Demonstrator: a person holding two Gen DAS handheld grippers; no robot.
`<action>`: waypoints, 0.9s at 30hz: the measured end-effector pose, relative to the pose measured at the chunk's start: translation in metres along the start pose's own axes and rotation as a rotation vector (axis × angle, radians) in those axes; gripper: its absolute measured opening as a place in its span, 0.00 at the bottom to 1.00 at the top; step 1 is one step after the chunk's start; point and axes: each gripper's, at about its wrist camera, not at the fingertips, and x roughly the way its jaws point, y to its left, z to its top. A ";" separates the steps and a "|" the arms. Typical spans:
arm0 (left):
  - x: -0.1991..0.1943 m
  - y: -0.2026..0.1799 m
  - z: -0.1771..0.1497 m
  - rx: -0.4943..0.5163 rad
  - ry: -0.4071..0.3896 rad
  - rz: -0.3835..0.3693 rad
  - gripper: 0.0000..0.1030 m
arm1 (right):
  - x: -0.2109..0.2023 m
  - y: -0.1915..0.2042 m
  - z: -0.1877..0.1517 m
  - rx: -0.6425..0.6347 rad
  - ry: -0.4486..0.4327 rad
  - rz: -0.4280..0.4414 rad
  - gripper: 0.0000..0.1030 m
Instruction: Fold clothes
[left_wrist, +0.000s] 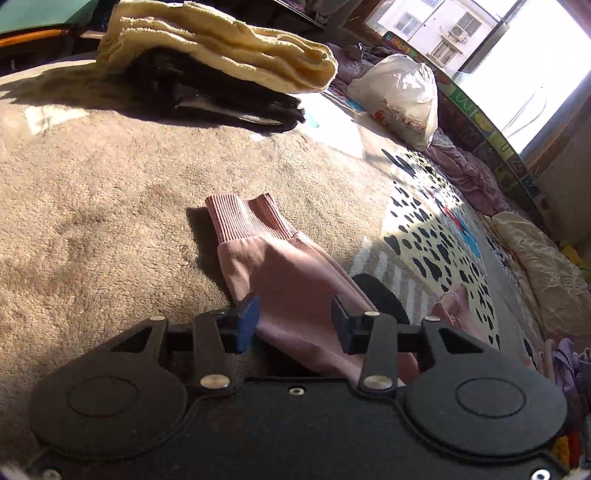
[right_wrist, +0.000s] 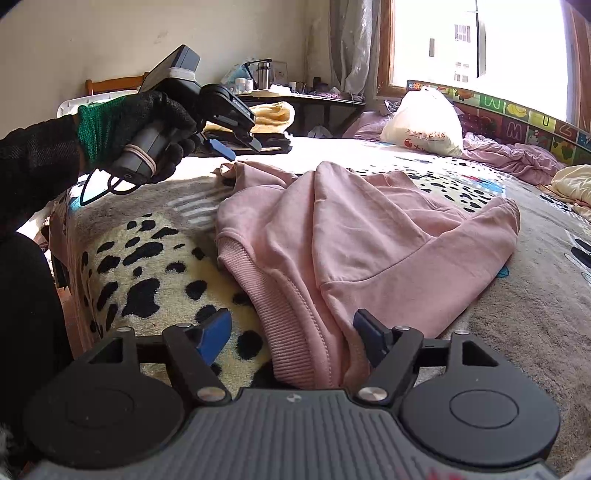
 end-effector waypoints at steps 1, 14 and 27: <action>0.001 0.001 -0.001 -0.017 0.007 -0.012 0.41 | 0.000 0.001 0.000 -0.002 0.000 -0.002 0.72; 0.001 0.039 0.024 -0.191 -0.065 0.012 0.42 | 0.002 0.000 -0.003 -0.007 -0.010 -0.018 0.74; 0.014 0.031 0.037 0.160 -0.143 0.171 0.19 | 0.006 0.000 -0.005 -0.005 -0.011 -0.015 0.78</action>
